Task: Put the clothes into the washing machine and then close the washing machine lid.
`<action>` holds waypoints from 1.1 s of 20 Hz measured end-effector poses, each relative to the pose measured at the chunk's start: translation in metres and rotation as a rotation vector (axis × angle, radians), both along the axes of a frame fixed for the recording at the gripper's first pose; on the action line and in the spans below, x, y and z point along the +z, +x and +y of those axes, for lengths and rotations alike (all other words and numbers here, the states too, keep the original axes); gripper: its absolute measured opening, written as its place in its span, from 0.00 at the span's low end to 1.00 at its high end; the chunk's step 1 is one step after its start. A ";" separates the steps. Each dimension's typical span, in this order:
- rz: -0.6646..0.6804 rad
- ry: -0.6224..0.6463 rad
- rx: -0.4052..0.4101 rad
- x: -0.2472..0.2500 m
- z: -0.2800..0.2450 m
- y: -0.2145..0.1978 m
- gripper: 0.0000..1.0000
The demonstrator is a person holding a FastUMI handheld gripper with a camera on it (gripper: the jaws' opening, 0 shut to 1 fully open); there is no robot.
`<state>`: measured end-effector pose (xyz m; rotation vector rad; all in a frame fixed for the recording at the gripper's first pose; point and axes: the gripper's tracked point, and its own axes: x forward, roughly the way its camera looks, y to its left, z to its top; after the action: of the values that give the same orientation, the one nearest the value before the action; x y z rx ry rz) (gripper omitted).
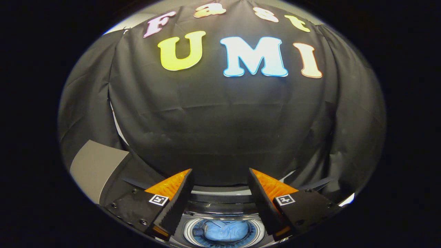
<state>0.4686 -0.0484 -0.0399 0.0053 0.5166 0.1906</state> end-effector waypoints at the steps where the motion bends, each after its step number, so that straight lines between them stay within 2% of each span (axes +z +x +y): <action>1: -0.021 0.000 -0.003 0.001 0.000 -0.005 0.97; 8: -0.178 0.016 0.000 0.002 -0.004 -0.041 0.97; 14: -0.253 0.020 -0.012 -0.003 -0.006 -0.071 0.97; 22: -0.281 0.021 -0.033 -0.016 -0.009 -0.103 0.97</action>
<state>0.3657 -0.0578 -0.0558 0.0076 0.2341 0.1610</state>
